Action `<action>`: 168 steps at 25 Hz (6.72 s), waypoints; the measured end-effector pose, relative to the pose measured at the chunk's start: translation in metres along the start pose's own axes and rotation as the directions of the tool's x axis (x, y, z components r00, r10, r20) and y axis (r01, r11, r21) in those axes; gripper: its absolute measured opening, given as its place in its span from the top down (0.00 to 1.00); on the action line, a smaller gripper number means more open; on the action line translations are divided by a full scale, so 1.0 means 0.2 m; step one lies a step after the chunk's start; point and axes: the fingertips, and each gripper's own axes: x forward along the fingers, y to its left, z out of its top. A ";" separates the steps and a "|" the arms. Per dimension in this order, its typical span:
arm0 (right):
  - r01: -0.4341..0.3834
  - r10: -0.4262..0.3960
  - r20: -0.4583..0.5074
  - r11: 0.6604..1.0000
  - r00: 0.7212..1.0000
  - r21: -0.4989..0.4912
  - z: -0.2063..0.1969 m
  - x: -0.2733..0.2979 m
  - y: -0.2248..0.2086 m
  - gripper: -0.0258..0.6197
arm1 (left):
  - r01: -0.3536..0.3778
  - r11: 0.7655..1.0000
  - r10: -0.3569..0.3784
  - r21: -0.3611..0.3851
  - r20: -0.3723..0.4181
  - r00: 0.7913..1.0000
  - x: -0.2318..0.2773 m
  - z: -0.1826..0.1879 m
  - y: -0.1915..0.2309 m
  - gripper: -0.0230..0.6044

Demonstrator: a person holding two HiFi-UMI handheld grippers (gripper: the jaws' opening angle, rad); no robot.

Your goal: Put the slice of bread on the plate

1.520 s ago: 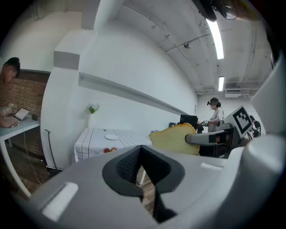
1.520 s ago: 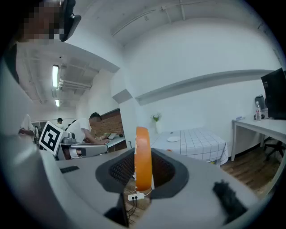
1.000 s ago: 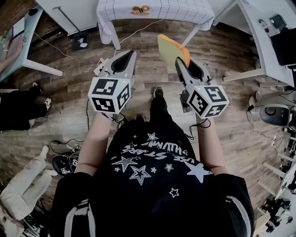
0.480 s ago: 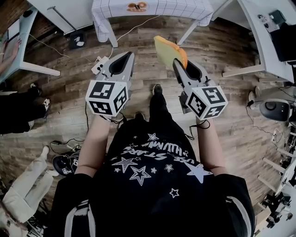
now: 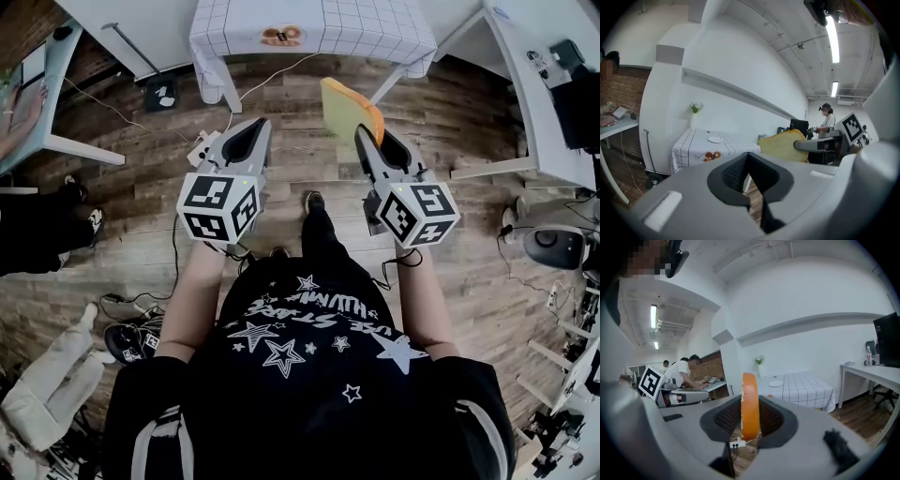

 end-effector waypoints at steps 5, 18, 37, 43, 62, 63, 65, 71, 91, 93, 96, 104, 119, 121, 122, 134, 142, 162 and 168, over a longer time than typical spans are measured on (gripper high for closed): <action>-0.015 0.015 0.006 1.000 1.000 0.018 0.08 0.16 -0.15 0.81 | -0.032 0.999 0.032 -0.003 0.005 0.999 0.14 0.08 0.08 0.95; -0.103 0.103 0.006 0.995 0.995 -0.006 0.28 0.49 -0.44 0.81 | -0.105 0.994 0.106 -0.015 0.027 0.994 0.51 0.27 0.20 0.95; -0.174 0.174 -0.039 0.985 0.984 -0.006 0.30 0.71 -0.77 0.81 | -0.165 0.986 0.165 0.002 0.013 0.986 0.88 0.37 0.18 0.95; -0.167 0.169 -0.058 0.985 0.984 0.035 0.37 0.86 -0.81 0.81 | -0.164 0.986 0.164 -0.001 0.000 0.986 0.98 0.49 0.33 0.95; -0.054 0.058 -0.116 0.998 0.992 0.032 0.29 1.31 -0.84 0.81 | -0.071 0.996 0.070 -0.047 -0.023 0.997 1.25 0.43 0.78 0.95; -0.046 0.049 -0.118 0.998 0.992 0.032 0.30 1.35 -0.85 0.81 | -0.065 0.997 0.064 -0.050 -0.025 0.998 1.27 0.44 0.82 0.95; -0.031 0.034 -0.119 0.999 0.992 0.034 0.32 1.44 -0.85 0.81 | -0.053 0.997 0.052 -0.052 -0.029 0.998 1.32 0.47 0.90 0.95; 0.015 -0.010 -0.133 0.999 0.991 0.036 0.36 1.61 -0.88 0.81 | -0.012 0.998 0.010 -0.066 -0.041 0.999 1.46 0.50 1.07 0.95; 0.136 -0.130 -0.179 0.991 0.975 0.020 0.32 1.83 -0.87 0.81 | 0.051 0.993 -0.059 -0.107 -0.075 0.995 1.54 0.45 1.35 0.95; 0.134 -0.128 -0.184 0.991 0.975 0.024 0.31 1.85 -0.88 0.81 | 0.049 0.993 -0.058 -0.106 -0.080 0.995 1.56 0.44 1.36 0.95; 0.121 -0.114 -0.188 0.992 0.976 0.026 0.30 1.90 -0.90 0.81 | 0.042 0.993 -0.052 -0.106 -0.087 0.995 1.58 0.43 1.37 0.95; 0.063 -0.072 -0.197 0.997 0.978 -0.049 0.37 2.12 -1.01 0.81 | 0.000 0.994 -0.009 -0.111 -0.086 0.996 1.71 0.50 1.45 0.95; -0.081 0.017 -0.244 0.963 0.970 -0.256 0.44 2.54 -1.23 0.81 | -0.104 0.988 0.093 -0.111 -0.099 0.991 2.04 0.61 1.58 0.95; -0.094 0.008 -0.246 0.937 0.969 -0.338 0.45 2.59 -1.24 0.81 | -0.118 0.987 0.107 -0.112 -0.098 0.989 2.07 0.62 1.59 0.95; -0.101 0.004 -0.248 0.920 0.969 -0.380 0.45 2.61 -1.24 0.81 | -0.124 0.986 0.113 -0.113 -0.099 0.989 2.08 0.62 1.60 0.95; -0.219 0.005 -0.291 0.670 0.957 -0.709 0.33 2.76 -1.22 0.81 | -0.193 0.974 0.180 -0.117 -0.114 0.977 2.14 0.64 1.64 0.95; -0.299 -0.021 -0.348 0.461 0.937 -0.835 0.15 2.79 -1.14 0.81 | -0.225 0.966 0.207 -0.126 -0.136 0.969 2.11 0.59 1.64 0.95; -0.447 -0.032 -0.497 0.388 0.867 -0.806 -0.13 2.74 -1.03 0.79 | -0.216 0.968 0.194 -0.130 -0.161 0.968 2.00 0.50 1.60 0.95; -0.497 -0.041 -0.546 0.363 0.837 -0.788 -0.21 2.73 -1.03 0.77 | -0.200 0.971 0.178 -0.129 -0.166 0.970 1.97 0.48 1.59 0.95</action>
